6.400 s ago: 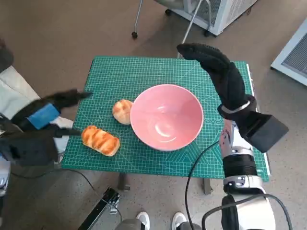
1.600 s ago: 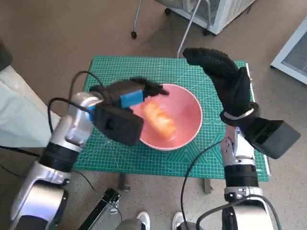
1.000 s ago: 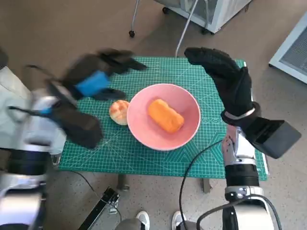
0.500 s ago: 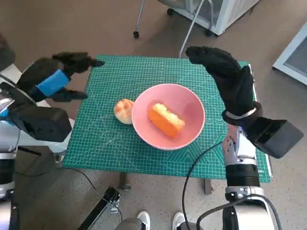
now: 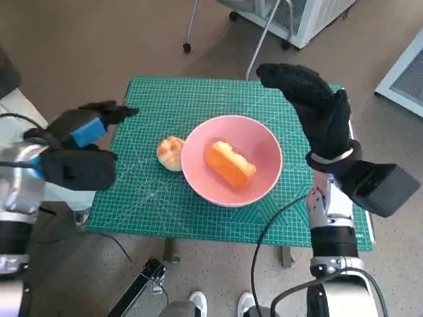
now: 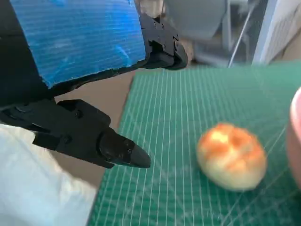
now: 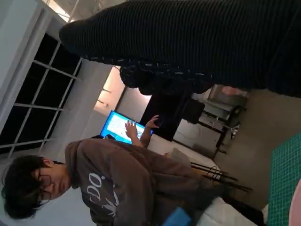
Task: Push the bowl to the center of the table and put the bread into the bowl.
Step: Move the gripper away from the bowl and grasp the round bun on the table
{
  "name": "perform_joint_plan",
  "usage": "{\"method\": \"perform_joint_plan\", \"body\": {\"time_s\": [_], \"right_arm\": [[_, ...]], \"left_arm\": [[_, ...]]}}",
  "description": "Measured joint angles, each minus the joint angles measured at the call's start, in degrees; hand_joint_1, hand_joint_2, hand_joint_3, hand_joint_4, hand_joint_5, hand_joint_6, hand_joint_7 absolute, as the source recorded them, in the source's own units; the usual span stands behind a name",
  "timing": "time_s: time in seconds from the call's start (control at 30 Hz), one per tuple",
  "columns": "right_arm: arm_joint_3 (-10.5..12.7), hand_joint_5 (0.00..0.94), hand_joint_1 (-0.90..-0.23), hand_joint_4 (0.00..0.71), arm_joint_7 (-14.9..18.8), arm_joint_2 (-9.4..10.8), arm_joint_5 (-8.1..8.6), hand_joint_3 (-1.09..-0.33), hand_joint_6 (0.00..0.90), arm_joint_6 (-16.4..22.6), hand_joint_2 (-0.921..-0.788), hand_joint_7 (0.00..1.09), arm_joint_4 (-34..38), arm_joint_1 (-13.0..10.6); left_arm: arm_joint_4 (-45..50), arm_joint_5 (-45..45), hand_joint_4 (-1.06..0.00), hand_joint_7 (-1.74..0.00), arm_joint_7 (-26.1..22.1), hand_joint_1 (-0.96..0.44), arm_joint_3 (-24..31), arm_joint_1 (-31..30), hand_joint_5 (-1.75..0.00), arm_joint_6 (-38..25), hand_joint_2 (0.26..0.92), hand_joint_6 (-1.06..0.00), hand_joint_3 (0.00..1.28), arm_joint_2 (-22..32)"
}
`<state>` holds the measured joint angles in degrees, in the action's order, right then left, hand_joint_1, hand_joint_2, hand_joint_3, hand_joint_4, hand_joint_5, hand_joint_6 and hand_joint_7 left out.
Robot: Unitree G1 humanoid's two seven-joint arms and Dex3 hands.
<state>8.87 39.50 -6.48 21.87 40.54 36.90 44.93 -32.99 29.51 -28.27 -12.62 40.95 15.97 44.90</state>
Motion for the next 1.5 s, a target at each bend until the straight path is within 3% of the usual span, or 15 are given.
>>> {"method": "perform_joint_plan", "body": {"time_s": [0.87,1.03,1.2,1.5], "right_arm": [[0.5,0.209,-0.642,0.102,1.2,-2.1,0.49,-0.755,-0.001,-0.2,-0.921,0.64,-3.1,-1.1],[0.3,0.287,-0.649,0.060,1.2,-2.2,0.49,-0.759,-0.001,-0.7,-0.921,0.64,-3.8,-1.5],[0.1,0.303,-0.650,0.051,1.1,-2.2,0.49,-0.759,-0.001,-1.3,-0.921,0.64,-4.9,-2.1],[0.0,0.325,-0.644,0.038,1.1,-2.3,0.55,-0.751,-0.001,-3.3,-0.921,0.63,-7.1,-3.5]], "left_arm": [[-17.8,6.5,-0.13,-0.12,9.1,-0.34,-8.7,9.4,0.00,1.3,0.764,-0.23,0.00,-9.7],[-19.6,6.8,-0.13,-0.12,10.3,-0.33,-9.7,10.2,0.00,0.8,0.764,-0.23,0.00,-11.3],[-21.7,7.2,-0.13,-0.13,10.7,-0.31,-11.1,11.2,0.00,0.2,0.762,-0.24,0.00,-12.7],[-26.8,7.2,-0.22,-0.16,10.6,-0.24,-12.1,12.4,-0.03,-0.2,0.770,-0.30,0.00,-15.2]]}}
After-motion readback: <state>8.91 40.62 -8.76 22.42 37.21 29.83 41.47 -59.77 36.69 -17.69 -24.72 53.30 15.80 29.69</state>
